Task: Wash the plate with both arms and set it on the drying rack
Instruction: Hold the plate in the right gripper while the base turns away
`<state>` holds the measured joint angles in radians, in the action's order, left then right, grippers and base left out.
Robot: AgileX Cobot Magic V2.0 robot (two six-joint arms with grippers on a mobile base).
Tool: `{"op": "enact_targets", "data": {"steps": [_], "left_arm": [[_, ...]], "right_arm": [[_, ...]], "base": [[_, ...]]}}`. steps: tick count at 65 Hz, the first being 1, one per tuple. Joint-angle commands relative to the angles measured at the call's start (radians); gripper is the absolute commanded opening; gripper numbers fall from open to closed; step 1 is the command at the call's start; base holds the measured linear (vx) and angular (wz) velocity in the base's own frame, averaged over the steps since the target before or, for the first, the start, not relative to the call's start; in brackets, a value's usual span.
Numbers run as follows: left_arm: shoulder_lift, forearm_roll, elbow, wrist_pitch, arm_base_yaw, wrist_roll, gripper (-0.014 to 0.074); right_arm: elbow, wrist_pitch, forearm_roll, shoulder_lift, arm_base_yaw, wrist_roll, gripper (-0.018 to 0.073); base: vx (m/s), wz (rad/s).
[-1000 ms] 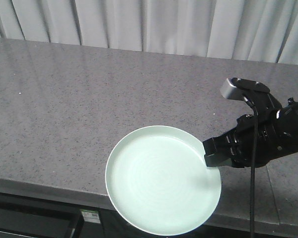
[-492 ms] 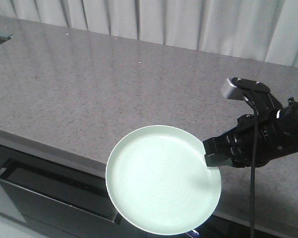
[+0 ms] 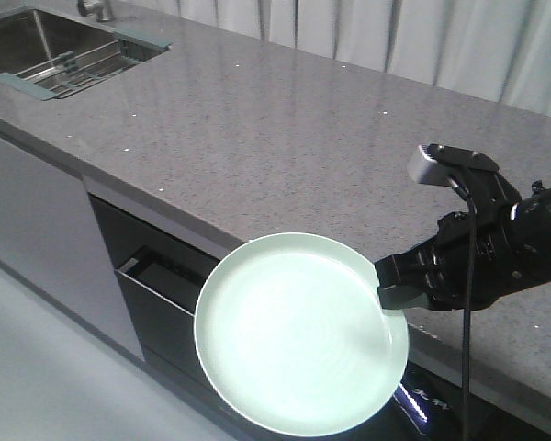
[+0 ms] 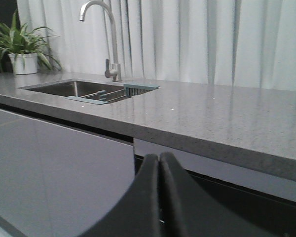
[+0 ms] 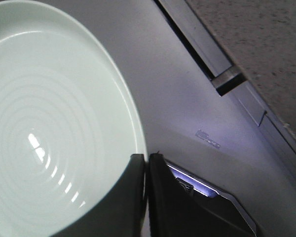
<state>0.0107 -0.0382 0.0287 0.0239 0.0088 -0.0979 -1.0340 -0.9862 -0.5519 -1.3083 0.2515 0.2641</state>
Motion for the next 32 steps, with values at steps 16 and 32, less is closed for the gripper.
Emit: {"op": "enact_targets", "data": {"steps": [16, 32], "left_arm": [[0.015, 0.002, -0.028, -0.071, -0.005, -0.007, -0.0006], [0.015, 0.002, -0.028, -0.071, -0.005, -0.007, -0.0006]], "right_arm": [[-0.027, 0.023, -0.037, 0.03, 0.0, 0.01, -0.0001], [-0.027, 0.023, -0.037, 0.03, 0.0, 0.01, -0.0001]], "base": [[-0.07, 0.41], [-0.06, 0.36]]}}
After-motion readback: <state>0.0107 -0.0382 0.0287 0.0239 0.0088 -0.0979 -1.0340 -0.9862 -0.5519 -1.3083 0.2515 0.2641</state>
